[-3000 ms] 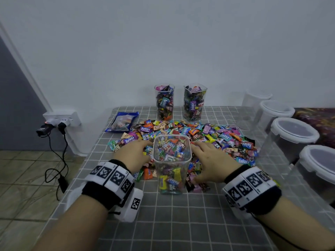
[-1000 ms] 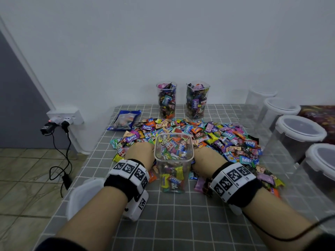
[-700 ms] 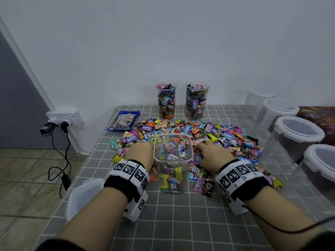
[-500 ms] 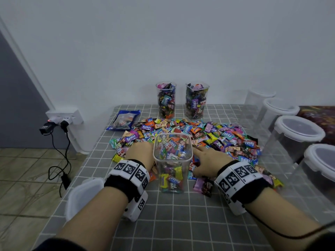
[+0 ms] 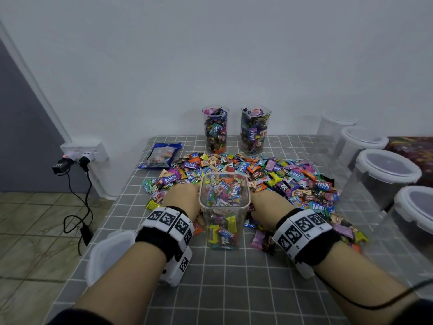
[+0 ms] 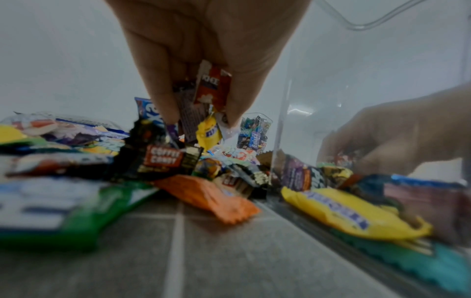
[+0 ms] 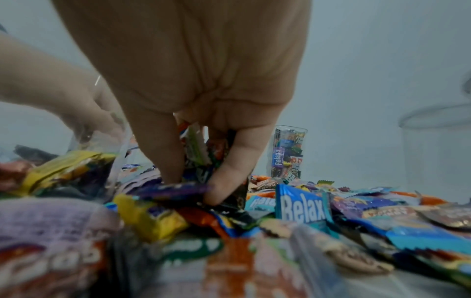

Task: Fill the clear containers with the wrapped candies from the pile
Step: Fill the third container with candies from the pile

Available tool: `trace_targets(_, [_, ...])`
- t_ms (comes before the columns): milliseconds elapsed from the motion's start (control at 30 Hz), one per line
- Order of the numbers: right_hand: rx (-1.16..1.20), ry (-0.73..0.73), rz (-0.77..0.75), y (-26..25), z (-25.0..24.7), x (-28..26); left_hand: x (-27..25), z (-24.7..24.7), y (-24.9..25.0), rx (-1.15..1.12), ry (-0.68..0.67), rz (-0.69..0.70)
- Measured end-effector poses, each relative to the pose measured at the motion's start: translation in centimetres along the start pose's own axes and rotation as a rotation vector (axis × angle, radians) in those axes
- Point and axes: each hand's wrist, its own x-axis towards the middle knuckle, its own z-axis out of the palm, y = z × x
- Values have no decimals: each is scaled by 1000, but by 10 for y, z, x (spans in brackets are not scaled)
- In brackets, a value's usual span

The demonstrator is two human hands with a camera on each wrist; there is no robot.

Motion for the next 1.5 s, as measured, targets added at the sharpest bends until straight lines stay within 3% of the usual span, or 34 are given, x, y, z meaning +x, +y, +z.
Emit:
trace_targets(600, [478,347,137,17,-16,-23,-1,1,3,-19,30,8])
trace_targets(867, [697,603,5,-1,-50,-44,-1,1,2,-63,36,-5])
trace_targets(1033, [691,706,-120,-24,-69,-55,-1,2,1,-54,40,-8])
trace_targets(1500, [535,630,-264,-45,-56,-63,-9,-7,0,-197,68,-38])
